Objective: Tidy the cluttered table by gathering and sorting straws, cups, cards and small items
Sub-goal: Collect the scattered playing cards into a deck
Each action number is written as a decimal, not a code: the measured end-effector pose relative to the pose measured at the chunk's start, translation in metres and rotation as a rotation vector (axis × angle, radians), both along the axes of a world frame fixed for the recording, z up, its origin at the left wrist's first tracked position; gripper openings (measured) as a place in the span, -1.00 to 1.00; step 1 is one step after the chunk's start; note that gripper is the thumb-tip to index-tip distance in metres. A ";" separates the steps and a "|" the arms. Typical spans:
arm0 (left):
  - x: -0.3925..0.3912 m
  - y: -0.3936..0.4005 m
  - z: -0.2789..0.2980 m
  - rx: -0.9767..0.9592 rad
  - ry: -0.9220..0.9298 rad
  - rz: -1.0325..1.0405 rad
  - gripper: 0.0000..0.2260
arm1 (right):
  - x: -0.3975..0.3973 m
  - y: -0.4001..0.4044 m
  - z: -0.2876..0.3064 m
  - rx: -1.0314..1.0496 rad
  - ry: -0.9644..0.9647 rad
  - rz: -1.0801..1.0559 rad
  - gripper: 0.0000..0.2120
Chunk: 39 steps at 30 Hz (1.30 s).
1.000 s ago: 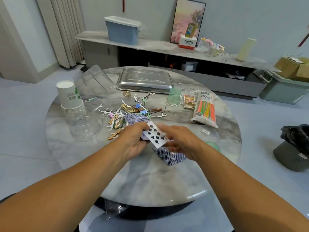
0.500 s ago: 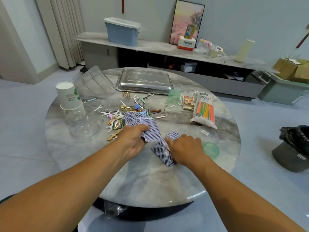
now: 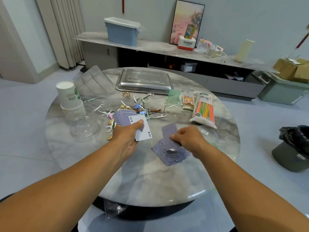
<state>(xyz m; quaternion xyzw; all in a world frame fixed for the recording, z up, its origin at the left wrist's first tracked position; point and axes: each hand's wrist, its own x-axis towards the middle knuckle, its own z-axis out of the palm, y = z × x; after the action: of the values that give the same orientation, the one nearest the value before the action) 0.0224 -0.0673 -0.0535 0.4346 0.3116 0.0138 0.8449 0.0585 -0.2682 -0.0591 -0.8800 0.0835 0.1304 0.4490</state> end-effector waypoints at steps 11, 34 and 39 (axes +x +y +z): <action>-0.005 -0.013 0.004 0.022 -0.020 -0.149 -0.67 | -0.020 0.036 0.016 0.442 0.013 0.089 -0.74; -0.008 -0.014 0.007 -0.038 -0.076 -0.168 -0.74 | -0.026 0.042 0.012 0.519 0.026 0.111 -0.70; -0.008 -0.012 0.007 -0.099 -0.102 -0.175 -0.88 | -0.020 0.036 0.010 0.555 0.058 -0.013 -0.69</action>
<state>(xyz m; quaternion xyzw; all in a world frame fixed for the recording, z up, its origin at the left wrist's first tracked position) 0.0148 -0.0789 -0.0462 0.4166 0.2292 -0.0534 0.8781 0.0385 -0.2325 -0.0489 -0.7188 0.0631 0.1703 0.6711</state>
